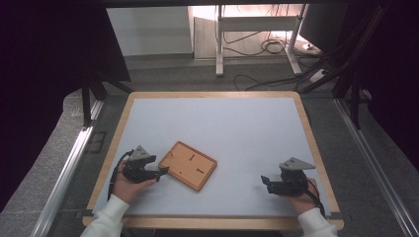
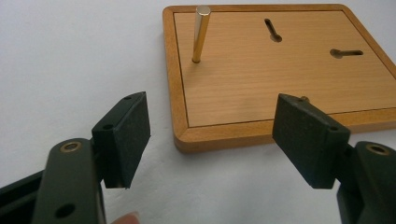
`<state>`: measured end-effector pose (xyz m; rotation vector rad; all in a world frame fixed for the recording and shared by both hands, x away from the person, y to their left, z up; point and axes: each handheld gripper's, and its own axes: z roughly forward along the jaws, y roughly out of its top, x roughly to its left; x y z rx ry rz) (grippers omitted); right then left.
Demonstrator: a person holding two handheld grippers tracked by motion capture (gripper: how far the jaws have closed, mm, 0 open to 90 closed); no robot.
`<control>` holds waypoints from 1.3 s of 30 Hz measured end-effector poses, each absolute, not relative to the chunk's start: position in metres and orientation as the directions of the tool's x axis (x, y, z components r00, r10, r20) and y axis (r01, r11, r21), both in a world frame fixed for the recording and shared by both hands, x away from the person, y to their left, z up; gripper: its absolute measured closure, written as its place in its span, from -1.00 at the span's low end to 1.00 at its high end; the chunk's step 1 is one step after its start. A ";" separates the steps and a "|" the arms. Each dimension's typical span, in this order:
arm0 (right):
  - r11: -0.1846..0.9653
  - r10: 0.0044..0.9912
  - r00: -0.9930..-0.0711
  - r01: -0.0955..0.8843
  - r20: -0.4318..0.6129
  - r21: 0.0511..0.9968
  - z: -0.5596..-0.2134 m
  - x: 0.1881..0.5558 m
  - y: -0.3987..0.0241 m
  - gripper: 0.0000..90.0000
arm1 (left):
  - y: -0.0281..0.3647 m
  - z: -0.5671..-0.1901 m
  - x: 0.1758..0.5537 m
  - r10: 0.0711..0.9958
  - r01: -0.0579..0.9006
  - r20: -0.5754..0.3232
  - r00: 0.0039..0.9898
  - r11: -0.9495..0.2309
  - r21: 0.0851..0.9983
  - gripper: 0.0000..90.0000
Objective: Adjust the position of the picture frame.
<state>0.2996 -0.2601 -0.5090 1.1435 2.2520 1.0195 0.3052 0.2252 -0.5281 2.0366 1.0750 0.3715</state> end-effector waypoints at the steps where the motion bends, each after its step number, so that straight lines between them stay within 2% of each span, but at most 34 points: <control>1: 0.393 0.815 -0.578 0.514 -0.031 0.763 -0.509 0.301 -0.261 -0.62 | 0.225 -0.529 0.305 0.797 0.567 -0.096 0.596 -0.333 0.754 -0.38; 10: 0.420 0.811 -0.583 0.524 -0.046 0.741 -0.511 0.300 -0.263 -0.62 | 0.221 -0.532 0.308 0.794 0.570 -0.074 0.604 -0.365 0.737 -0.39; 32: 0.460 0.795 -0.602 0.516 -0.076 0.722 -0.515 0.297 -0.261 -0.60 | 0.223 -0.526 0.306 0.800 0.578 -0.101 0.591 -0.333 0.745 -0.39; 39: 0.461 0.797 -0.598 0.513 -0.084 0.724 -0.514 0.296 -0.263 -0.60 | 0.223 -0.522 0.301 0.813 0.573 -0.075 0.578 -0.339 0.746 -0.39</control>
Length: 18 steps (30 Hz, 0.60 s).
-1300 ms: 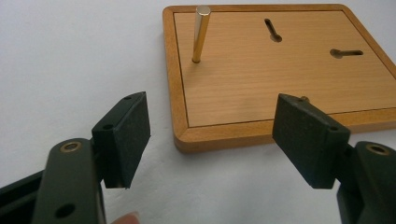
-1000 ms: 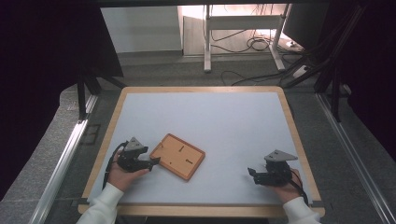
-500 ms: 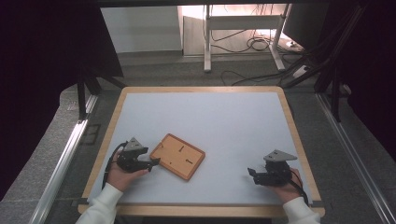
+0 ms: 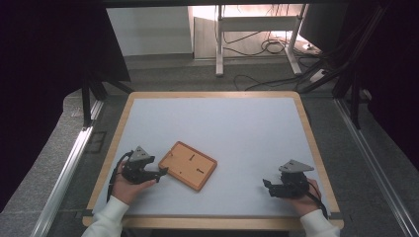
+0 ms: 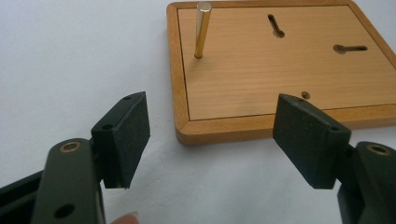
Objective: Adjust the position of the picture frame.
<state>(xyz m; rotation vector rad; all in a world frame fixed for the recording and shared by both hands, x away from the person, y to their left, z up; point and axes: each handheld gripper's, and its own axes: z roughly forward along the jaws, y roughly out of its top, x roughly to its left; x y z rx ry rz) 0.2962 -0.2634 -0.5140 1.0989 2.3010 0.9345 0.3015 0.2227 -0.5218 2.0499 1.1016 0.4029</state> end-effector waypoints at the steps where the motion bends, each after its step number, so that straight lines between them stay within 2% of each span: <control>1: 0.461 0.797 -0.598 0.514 -0.083 0.723 -0.515 0.297 -0.264 -0.60 | 0.222 -0.521 0.303 0.816 0.572 -0.077 0.573 -0.332 0.750 -0.39; 5: 0.462 0.800 -0.595 0.522 -0.083 0.717 -0.516 0.299 -0.263 -0.59 | 0.216 -0.519 0.312 0.823 0.561 -0.089 0.561 -0.298 0.772 -0.39; 9: 0.455 0.798 -0.598 0.520 -0.072 0.723 -0.514 0.298 -0.260 -0.60 | 0.205 -0.522 0.321 0.816 0.559 -0.080 0.572 -0.317 0.766 -0.27; 14: 0.469 0.792 -0.606 0.517 -0.080 0.716 -0.516 0.297 -0.258 -0.60 | 0.197 -0.525 0.335 0.827 0.560 -0.063 0.559 -0.320 0.764 -0.06; 18: 0.468 0.792 -0.604 0.516 -0.082 0.717 -0.516 0.297 -0.260 -0.59 | 0.193 -0.527 0.344 0.826 0.559 -0.068 0.559 -0.316 0.767 0.28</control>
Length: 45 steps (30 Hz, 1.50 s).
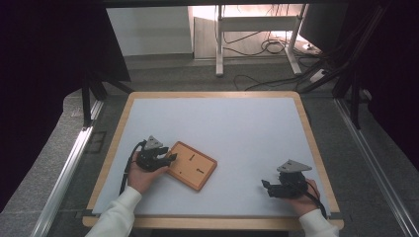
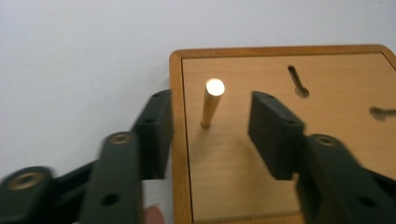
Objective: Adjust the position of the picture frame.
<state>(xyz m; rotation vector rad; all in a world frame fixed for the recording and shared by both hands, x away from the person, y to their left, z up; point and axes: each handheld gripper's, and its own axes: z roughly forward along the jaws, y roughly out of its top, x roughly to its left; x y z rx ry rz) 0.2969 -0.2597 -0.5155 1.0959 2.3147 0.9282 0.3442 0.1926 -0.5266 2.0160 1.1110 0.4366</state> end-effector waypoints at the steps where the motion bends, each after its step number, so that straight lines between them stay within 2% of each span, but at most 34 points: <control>1: 0.469 0.792 -0.604 0.516 -0.084 0.717 -0.516 0.297 -0.260 -0.59 | 0.191 -0.527 0.345 0.827 0.553 -0.064 0.559 -0.314 0.772 0.36; 5: 0.479 0.790 -0.607 0.518 -0.090 0.708 -0.516 0.297 -0.260 -0.58 | 0.188 -0.527 0.348 0.827 0.544 -0.052 0.559 -0.319 0.776 0.61; 12: 0.482 0.791 -0.605 0.521 -0.094 0.705 -0.518 0.298 -0.260 -0.58 | 0.187 -0.529 0.349 0.833 0.546 -0.037 0.551 -0.326 0.772 0.87; 27: 0.478 0.793 -0.602 0.526 -0.089 0.703 -0.518 0.298 -0.260 -0.58 | 0.179 -0.520 0.360 0.801 0.511 -0.009 0.599 -0.373 0.774 0.88; 45: 0.470 0.793 -0.604 0.529 -0.076 0.706 -0.517 0.297 -0.260 -0.58 | 0.129 -0.514 0.386 0.722 0.463 -0.008 0.691 -0.434 0.773 0.88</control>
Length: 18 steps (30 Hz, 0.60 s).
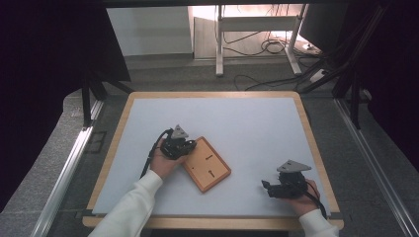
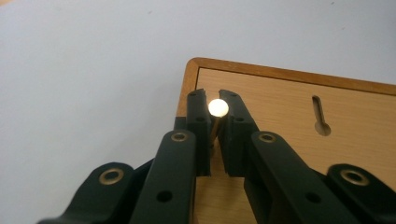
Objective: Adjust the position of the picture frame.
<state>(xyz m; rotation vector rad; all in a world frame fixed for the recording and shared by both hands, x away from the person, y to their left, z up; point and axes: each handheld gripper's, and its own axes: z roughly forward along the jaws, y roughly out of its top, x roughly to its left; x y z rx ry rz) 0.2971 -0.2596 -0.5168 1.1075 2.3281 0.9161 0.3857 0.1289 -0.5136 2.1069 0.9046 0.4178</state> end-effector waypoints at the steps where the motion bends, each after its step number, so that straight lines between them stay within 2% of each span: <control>1: 0.469 0.793 -0.604 0.529 -0.074 0.707 -0.517 0.297 -0.260 -0.58 | 0.121 -0.512 0.388 0.711 0.454 -0.002 0.703 -0.446 0.772 0.88; 10: 0.472 0.791 -0.607 0.528 -0.075 0.706 -0.517 0.297 -0.259 -0.58 | 0.094 -0.508 0.400 0.681 0.438 0.002 0.732 -0.473 0.765 0.88; 18: 0.472 0.790 -0.609 0.528 -0.073 0.706 -0.517 0.297 -0.259 -0.58 | 0.078 -0.516 0.406 0.648 0.457 -0.055 0.759 -0.472 0.754 0.88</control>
